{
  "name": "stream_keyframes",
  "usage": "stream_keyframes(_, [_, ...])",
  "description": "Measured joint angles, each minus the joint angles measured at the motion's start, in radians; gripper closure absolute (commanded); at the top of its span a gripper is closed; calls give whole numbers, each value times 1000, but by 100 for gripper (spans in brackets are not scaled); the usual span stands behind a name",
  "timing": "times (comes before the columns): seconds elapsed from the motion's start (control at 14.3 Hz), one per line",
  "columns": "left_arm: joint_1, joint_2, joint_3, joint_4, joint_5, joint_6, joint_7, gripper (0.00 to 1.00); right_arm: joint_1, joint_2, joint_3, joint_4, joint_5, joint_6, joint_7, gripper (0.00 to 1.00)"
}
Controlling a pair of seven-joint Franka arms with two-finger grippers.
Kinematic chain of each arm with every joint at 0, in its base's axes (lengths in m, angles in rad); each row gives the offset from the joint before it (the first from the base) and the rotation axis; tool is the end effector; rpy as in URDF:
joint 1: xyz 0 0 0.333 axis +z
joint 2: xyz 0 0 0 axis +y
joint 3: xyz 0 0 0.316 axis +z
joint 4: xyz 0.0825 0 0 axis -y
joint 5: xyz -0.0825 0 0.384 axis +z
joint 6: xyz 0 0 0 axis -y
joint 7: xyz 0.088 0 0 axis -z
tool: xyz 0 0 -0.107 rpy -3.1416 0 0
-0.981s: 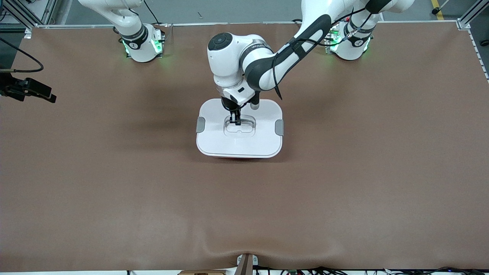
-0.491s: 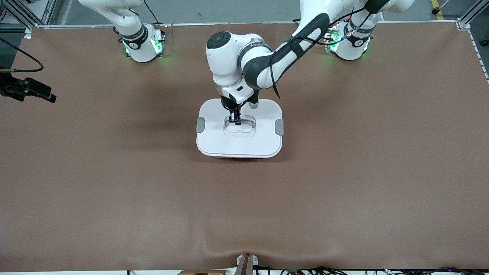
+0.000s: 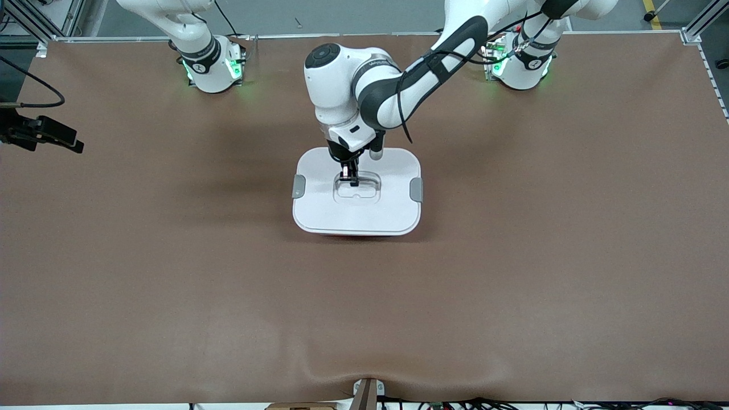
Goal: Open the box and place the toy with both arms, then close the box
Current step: 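Lower the lid onto the tub and press it down with the left gripper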
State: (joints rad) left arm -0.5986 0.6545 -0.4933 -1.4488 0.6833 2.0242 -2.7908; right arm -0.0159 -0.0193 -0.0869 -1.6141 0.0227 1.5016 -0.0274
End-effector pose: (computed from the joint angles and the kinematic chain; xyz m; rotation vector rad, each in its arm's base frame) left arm 0.4197 -0.5823 0.3390 2.1969 2.0168 0.4435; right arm 0.5373 -0.0533 0.6091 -3.1058 0.1162 0.1423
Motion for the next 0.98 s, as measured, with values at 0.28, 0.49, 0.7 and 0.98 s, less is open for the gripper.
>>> stream_keyframes(0.28, [-1, 1, 0, -3, 0, -2, -7, 100, 0, 0, 0, 0, 0, 0, 0, 0])
stream_keyframes(0.49, [-1, 1, 0, -6, 0, -3, -12, 100, 0, 0, 0, 0, 0, 0, 0, 0])
stream_keyframes(0.7, [-1, 1, 1, -7, 0, -3, -15, 100, 0, 0, 0, 0, 0, 0, 0, 0])
stream_keyframes(0.98, [-1, 1, 1, -7, 0, -3, -15, 100, 0, 0, 0, 0, 0, 0, 0, 0])
